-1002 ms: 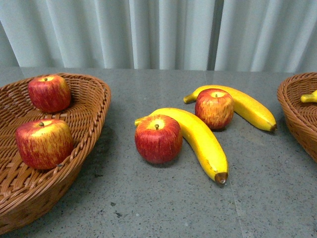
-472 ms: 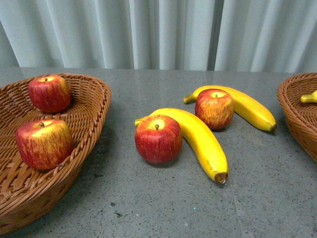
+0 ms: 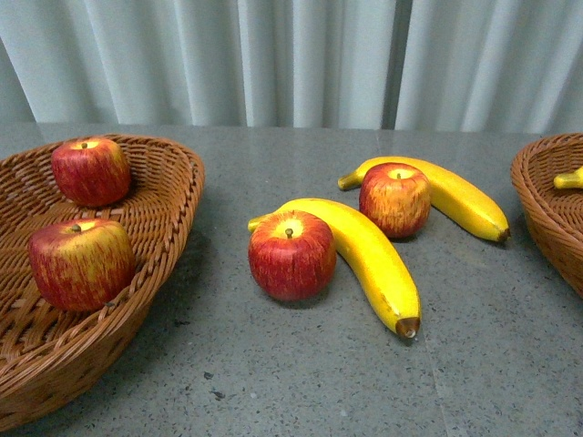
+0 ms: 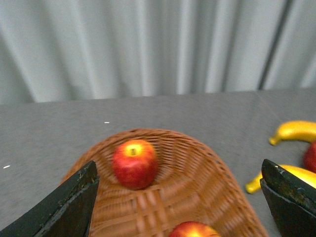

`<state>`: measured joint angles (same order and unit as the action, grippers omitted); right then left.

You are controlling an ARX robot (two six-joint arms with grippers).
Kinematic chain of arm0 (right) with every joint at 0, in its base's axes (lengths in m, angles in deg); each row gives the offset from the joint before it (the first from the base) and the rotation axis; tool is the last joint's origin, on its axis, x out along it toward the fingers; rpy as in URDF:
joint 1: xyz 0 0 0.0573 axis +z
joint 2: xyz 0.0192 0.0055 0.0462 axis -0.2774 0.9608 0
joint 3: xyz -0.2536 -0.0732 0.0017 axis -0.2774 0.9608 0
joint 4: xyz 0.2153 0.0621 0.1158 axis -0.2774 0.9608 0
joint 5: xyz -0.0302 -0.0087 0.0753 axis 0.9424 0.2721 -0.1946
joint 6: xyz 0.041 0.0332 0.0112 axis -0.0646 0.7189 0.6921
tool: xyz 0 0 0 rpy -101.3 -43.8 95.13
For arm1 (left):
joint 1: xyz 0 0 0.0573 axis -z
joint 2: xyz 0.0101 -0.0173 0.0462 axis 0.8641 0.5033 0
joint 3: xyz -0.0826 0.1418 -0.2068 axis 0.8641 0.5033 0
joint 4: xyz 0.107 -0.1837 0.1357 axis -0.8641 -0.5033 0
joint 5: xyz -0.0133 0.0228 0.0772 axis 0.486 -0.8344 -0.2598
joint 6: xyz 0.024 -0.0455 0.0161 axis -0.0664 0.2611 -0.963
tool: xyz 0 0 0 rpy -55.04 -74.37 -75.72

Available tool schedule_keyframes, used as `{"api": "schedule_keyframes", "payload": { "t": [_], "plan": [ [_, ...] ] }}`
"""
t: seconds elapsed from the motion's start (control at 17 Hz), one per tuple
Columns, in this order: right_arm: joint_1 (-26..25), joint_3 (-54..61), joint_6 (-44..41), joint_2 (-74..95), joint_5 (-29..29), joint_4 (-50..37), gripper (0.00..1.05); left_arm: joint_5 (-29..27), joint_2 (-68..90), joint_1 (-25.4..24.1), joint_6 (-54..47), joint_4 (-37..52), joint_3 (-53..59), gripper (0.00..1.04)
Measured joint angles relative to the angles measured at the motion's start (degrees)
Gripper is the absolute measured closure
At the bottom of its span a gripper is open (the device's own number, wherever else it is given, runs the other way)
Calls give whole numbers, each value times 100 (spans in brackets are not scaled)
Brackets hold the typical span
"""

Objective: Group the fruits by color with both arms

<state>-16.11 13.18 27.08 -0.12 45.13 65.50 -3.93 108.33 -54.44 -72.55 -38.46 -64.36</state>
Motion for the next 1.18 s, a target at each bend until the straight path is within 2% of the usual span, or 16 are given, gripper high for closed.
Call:
{"api": "schedule_keyframes", "payload": {
  "t": [0.12,0.35,0.77,1.18],
  "plan": [
    [0,0,0,0,0,-2,7,754,881,446,-278,-498,-761,7],
    [0,0,0,0,0,-2,7,1274,2485,1231,-907,-975,-1733,7],
    [0,0,0,0,0,-2,7,1384,3609,1773,-1976,-1285,-2068,7],
    [0,0,0,0,-2,-2,7,1298,4120,1845,-2581,-1202,-2203,7]
  ]
}}
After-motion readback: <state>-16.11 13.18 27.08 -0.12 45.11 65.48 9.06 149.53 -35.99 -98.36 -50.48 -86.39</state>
